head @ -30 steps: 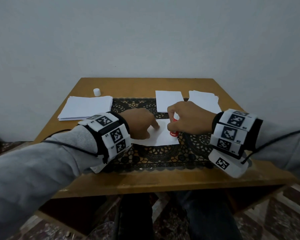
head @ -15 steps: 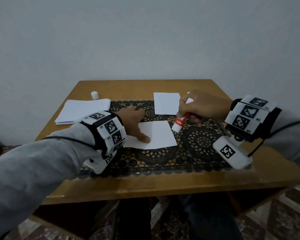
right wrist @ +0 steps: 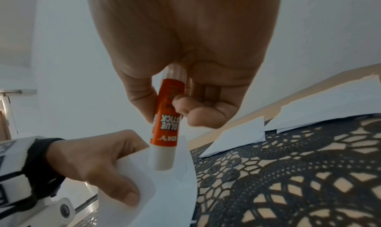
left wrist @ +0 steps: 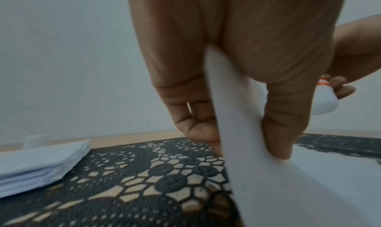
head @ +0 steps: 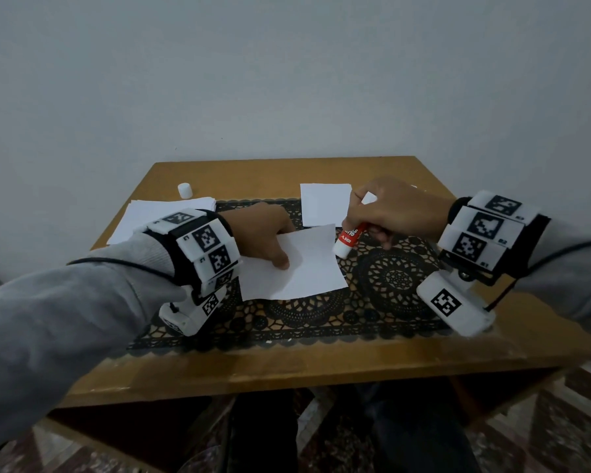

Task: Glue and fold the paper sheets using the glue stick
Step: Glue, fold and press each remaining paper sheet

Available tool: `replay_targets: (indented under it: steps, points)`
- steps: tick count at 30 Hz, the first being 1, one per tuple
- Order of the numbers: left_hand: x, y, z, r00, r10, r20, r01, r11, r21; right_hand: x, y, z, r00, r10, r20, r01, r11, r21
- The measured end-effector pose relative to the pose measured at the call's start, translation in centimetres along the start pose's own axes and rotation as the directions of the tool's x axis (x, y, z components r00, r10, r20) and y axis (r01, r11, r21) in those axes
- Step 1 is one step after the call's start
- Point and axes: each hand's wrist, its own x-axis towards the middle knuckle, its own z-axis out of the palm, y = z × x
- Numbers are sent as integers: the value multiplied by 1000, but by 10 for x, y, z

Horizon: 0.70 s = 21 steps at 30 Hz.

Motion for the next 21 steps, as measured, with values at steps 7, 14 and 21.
replay_targets:
  steps: [7,14,21]
  points:
    - [-19,-8,8,994,-9,-111,-3,995,-103,8,-6,13,998,-31,-53,27,997,-66]
    - [-23,-17,23,987,-162,-2,161,982,-96,22,-14,30,978,-117,-173,77,971,-225]
    - [-23,-19,30,955,-290,-55,276,944,-179,38,-23,44,957,-197,-215,85,893,-442]
